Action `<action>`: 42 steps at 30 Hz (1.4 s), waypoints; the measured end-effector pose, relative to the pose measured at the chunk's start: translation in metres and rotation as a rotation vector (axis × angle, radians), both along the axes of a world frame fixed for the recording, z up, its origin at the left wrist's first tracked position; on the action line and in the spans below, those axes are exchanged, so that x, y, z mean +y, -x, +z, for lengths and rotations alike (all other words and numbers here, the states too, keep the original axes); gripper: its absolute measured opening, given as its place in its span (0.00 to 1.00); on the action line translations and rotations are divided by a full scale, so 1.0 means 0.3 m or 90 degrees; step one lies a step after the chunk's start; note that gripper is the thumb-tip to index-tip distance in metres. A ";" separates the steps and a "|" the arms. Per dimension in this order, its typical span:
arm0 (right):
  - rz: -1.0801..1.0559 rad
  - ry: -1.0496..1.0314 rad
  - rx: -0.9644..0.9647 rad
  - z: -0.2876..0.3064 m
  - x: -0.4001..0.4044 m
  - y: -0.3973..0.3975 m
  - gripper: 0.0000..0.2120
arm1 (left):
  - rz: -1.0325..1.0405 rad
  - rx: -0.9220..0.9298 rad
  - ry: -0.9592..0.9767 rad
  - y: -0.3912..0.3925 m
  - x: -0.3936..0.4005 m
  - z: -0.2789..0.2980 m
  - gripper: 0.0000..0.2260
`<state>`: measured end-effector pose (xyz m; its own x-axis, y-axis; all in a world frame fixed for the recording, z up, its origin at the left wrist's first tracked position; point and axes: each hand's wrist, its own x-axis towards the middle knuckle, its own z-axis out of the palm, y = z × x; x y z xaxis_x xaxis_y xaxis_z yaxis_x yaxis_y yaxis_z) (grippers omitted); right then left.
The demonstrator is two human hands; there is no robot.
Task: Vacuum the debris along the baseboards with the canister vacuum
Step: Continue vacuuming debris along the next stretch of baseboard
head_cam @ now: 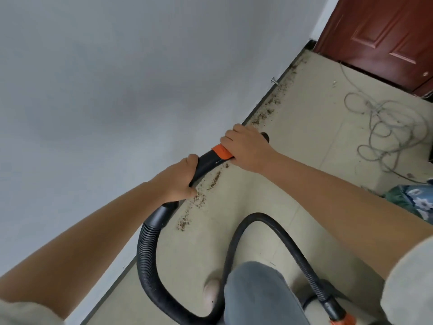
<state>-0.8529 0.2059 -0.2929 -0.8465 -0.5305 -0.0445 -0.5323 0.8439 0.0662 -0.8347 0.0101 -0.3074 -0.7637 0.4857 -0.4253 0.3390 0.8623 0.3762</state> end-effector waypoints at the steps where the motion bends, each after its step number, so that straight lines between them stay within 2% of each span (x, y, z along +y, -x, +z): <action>1: -0.012 -0.001 -0.017 -0.003 0.003 0.011 0.16 | 0.028 -0.006 -0.031 0.002 0.002 -0.008 0.18; 5: -0.040 -0.008 -0.020 -0.001 0.034 0.019 0.13 | 0.182 -0.069 -0.138 -0.031 -0.020 -0.058 0.14; 9: -0.036 -0.055 -0.010 -0.026 0.107 0.031 0.19 | 0.211 -0.070 -0.137 -0.056 -0.009 -0.109 0.12; 14: -0.076 -0.136 -0.043 -0.072 0.091 0.092 0.18 | 0.141 0.086 0.000 -0.015 0.057 -0.138 0.13; 18: 0.025 -0.158 -0.049 -0.154 0.139 0.201 0.18 | 0.137 0.176 0.120 0.016 0.172 -0.204 0.12; 23: 0.147 -0.162 -0.087 -0.296 0.367 0.368 0.18 | 0.174 0.133 0.206 0.136 0.421 -0.257 0.12; 27: 0.137 -0.131 -0.110 -0.309 0.646 0.502 0.24 | 0.248 0.046 0.160 0.280 0.703 -0.226 0.15; 31: 0.128 -0.071 -0.017 -0.324 0.858 0.644 0.28 | 0.304 0.024 0.128 0.446 0.903 -0.223 0.17; 36: 0.166 -0.016 0.034 -0.378 0.912 0.735 0.29 | 0.365 -0.068 0.106 0.510 0.927 -0.266 0.11; 42: 0.239 0.019 0.008 -0.457 0.839 0.720 0.29 | 0.468 -0.103 0.042 0.425 0.875 -0.346 0.15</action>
